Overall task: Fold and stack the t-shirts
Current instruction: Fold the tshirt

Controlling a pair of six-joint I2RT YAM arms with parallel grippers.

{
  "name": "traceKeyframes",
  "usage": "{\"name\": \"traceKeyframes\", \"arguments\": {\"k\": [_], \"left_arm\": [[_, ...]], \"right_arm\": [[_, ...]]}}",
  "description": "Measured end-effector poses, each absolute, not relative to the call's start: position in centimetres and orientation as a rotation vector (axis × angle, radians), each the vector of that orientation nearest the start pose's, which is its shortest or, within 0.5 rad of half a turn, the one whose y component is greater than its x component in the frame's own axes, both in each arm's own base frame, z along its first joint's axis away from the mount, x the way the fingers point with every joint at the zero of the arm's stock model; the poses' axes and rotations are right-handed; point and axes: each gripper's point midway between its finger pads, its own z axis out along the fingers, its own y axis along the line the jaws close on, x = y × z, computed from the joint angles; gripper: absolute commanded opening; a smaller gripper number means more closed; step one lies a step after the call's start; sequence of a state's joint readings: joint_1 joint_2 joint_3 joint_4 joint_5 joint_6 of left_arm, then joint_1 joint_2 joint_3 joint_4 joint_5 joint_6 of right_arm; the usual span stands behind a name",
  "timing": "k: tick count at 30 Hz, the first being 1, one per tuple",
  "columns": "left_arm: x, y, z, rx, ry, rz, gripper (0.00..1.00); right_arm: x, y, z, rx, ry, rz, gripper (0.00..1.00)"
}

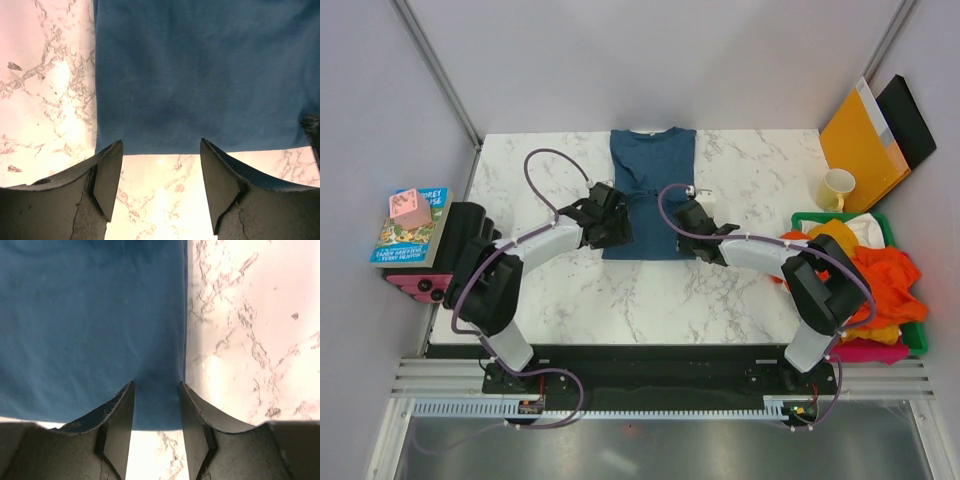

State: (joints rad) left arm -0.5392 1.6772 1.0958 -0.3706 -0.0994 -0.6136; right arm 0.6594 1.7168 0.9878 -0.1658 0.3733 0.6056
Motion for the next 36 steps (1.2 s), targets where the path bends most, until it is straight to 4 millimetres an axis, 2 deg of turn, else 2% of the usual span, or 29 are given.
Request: {"name": "traceKeyframes", "arguments": {"k": [6,9,11,12,13,14,15,17,23,26,29,36], "left_arm": [[33.8,-20.9,4.6,-0.141,2.593,-0.300,0.70],[33.3,-20.7,3.5,-0.151,2.622,-0.283,0.64],[32.9,-20.4,2.5,-0.162,2.641,-0.269,0.40],[33.0,-20.4,2.5,-0.171,2.640,-0.270,0.15],[33.0,-20.4,2.4,-0.182,2.640,-0.273,0.06],[32.9,-20.4,2.2,-0.193,2.642,-0.275,0.02],[32.8,-20.4,2.0,-0.200,2.644,-0.279,0.02],[32.8,-20.6,2.0,-0.203,2.640,-0.294,0.02],[32.4,-20.7,2.1,-0.205,2.616,-0.323,0.02],[31.4,-21.0,2.1,-0.194,2.618,-0.347,0.02],[29.4,-21.3,2.1,-0.177,2.637,-0.367,0.02],[22.9,-21.5,2.0,-0.119,2.709,-0.396,0.02]], "right_arm": [[35.4,22.0,3.5,0.120,2.379,0.143,0.50],[35.0,21.7,2.7,0.131,2.391,0.137,0.50],[34.7,21.5,2.2,0.141,2.392,0.133,0.41],[34.6,21.4,2.2,0.148,2.386,0.134,0.29],[34.6,21.3,2.2,0.154,2.382,0.136,0.23],[34.6,21.2,2.1,0.166,2.378,0.135,0.18],[34.5,21.1,2.1,0.179,2.374,0.142,0.09],[34.2,21.1,2.0,0.206,2.372,0.166,0.00],[33.2,20.9,2.0,0.272,2.372,0.210,0.00],[31.9,20.6,2.0,0.284,2.389,0.220,0.00],[29.8,20.3,1.9,0.279,2.416,0.224,0.00],[24.4,19.7,1.9,0.269,2.490,0.248,0.00]]}}
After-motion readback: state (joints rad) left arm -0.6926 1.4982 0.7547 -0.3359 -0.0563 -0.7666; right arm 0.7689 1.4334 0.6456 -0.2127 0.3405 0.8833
